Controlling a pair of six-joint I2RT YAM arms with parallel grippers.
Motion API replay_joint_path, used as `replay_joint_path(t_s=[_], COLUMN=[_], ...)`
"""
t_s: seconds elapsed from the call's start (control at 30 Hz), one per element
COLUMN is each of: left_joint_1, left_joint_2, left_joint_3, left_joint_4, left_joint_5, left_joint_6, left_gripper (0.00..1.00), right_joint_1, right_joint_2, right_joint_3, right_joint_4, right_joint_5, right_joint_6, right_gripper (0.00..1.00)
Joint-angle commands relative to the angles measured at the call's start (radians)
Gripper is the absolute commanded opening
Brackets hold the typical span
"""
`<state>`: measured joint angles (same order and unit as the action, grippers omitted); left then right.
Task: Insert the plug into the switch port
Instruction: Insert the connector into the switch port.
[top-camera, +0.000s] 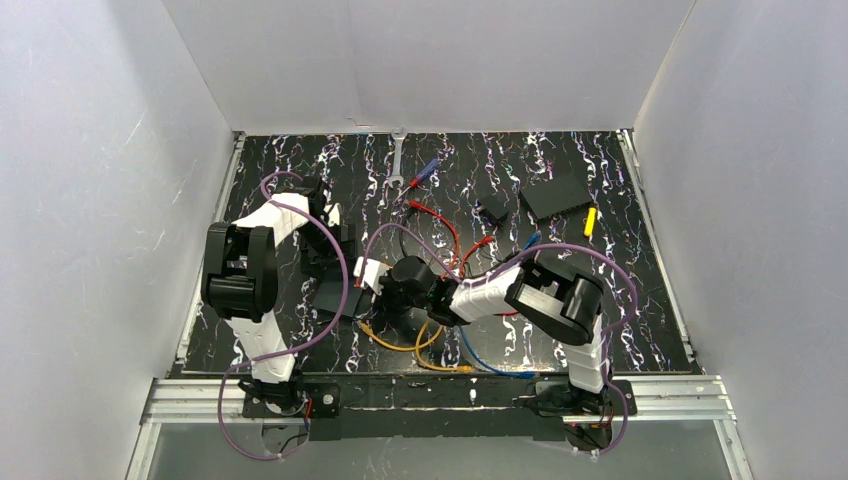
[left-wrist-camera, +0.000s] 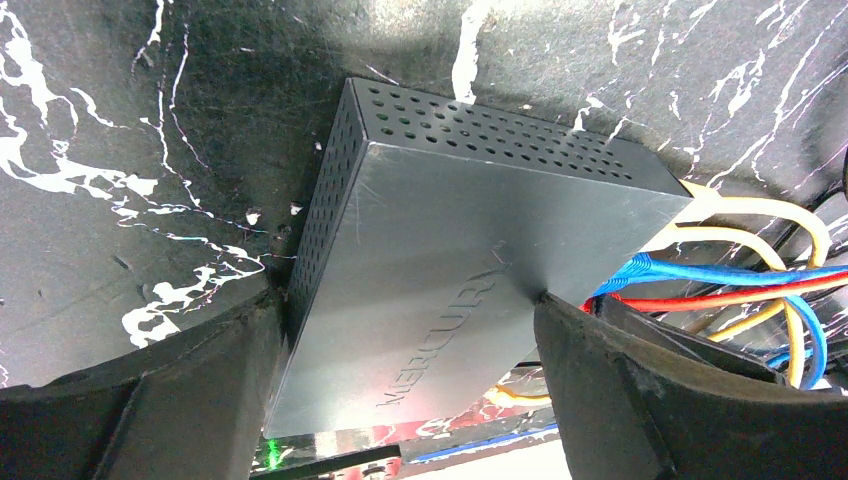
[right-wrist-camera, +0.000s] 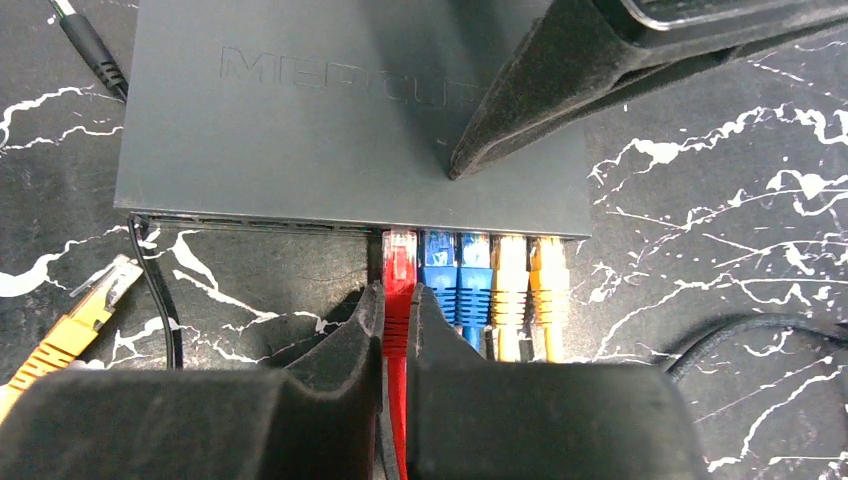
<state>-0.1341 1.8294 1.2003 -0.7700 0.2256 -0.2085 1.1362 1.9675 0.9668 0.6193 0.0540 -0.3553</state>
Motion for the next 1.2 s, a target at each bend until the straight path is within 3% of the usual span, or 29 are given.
replay_joint_path(t_s=[0.0,0.67,1.17], left_joint_1=[-0.042,-0.061,-0.069], left_joint_2=[0.050,0.048,0.047], left_joint_3=[-0.021,-0.026,-0.024], left_joint_4=[-0.018,-0.005,-0.005], left_joint_5=[-0.010,0.032,0.044], left_joint_6=[-0.009,-0.013,-0.012], left_gripper=[0.88,0.88,0.88], right_joint_1=[-0.038,-0.069,-0.030], right_joint_2=[-0.023,-0.006,0.024], right_joint_3=[0.055,0.070,0.044], right_joint_4=[0.074,0.086,0.135], right_joint_5=[-0.038,-0.150,-0.101], right_joint_6=[0.102,0.177,0.025], right_gripper=[0.01,0.01,0.01])
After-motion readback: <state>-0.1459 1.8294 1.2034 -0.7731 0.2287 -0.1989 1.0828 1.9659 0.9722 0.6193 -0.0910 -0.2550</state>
